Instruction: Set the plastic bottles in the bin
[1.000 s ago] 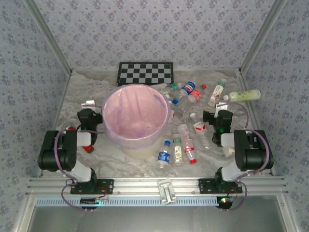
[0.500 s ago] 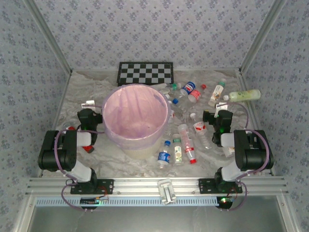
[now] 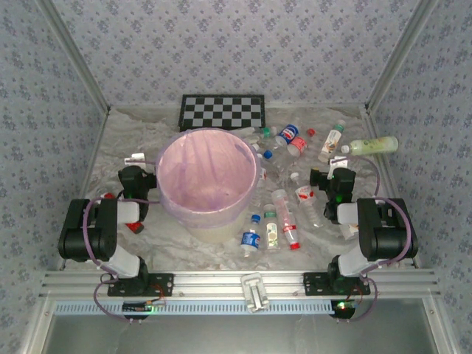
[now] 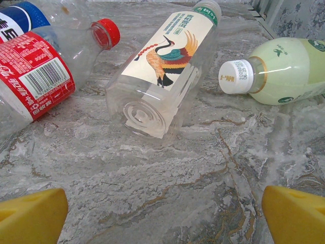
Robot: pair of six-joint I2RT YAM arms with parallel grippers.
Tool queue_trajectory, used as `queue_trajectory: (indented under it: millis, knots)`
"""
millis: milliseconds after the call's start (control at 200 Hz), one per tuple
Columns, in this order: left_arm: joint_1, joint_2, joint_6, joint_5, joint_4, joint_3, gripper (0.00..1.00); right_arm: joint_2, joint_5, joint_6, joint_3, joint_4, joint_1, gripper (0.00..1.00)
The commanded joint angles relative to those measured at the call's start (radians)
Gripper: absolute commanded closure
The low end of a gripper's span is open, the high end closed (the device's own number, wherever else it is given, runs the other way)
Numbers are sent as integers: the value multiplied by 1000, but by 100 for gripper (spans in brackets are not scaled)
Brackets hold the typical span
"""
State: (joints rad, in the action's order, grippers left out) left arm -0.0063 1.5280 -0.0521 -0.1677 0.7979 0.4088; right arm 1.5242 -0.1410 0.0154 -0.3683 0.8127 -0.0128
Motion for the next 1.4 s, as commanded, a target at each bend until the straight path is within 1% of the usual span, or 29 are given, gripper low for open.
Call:
queue_trajectory:
  millis: [0,110,135,165,195,225,290,315,380,445,520,610,695,790,835,910,940,970,1054,1089,1164,1239,1329,1394]
  knots:
    - [6,8,5,20,26,-1,1,-2,9,-6,-17,6,-4,0]
    - [11,1,1,21,27,3,1,-5,5,-6,-15,14,-3,0]
    - [11,-19,-5,7,-2,12,1,-14,-8,-7,-19,9,1,0]
    - [10,-61,-11,-16,-68,32,1,-35,-35,-12,-39,-43,7,0]
    - [11,-115,-22,-45,-162,58,1,-68,-57,-14,-78,-142,11,0]
    - [10,-175,-35,-78,-239,76,1,-102,-78,-27,-136,-280,13,0]
    - [11,-305,-43,-140,-318,80,1,-151,-105,-111,-293,-618,6,0]
    - [10,-357,-63,-191,-369,93,1,-163,-107,-159,-346,-728,5,0]
    - [25,-448,-124,-286,-554,157,1,-185,-132,-219,-451,-908,12,0]
    - [59,-503,-220,-308,-748,234,1,-188,-139,-294,-537,-1053,2,0]
    - [94,-550,-306,-288,-933,332,1,-166,-145,-387,-637,-1177,-37,0]
    - [115,-575,-339,-215,-1071,467,1,-90,-168,-482,-767,-1269,-90,0]
    - [115,-559,-341,-127,-1201,629,2,48,-204,-567,-943,-1381,-129,0]
    - [114,-534,-336,-2,-1327,788,4,236,-178,-632,-1152,-1509,-182,1]
    - [114,-527,-334,74,-1370,848,6,319,-158,-667,-1235,-1529,-209,1]
    - [96,-515,-352,211,-1425,931,12,403,-143,-716,-1302,-1497,-237,4]
    - [69,-510,-357,258,-1435,953,14,430,-135,-730,-1321,-1480,-245,4]
    - [28,-504,-357,280,-1441,970,14,462,-125,-745,-1349,-1485,-252,5]
    - [-98,-488,-331,303,-1471,1005,17,558,-102,-772,-1459,-1530,-271,5]
    - [-141,-479,-322,303,-1513,1017,17,597,-93,-779,-1499,-1545,-274,6]
    - [-207,-466,-315,299,-1543,1017,17,678,-82,-786,-1596,-1587,-283,7]
    - [-256,-444,-297,280,-1574,1014,15,731,-83,-783,-1655,-1595,-290,9]
    - [-287,-418,-266,260,-1638,1029,15,778,-81,-782,-1688,-1570,-297,13]
    - [-305,-424,-265,261,-1633,1014,18,826,-55,-782,-1736,-1586,-304,14]
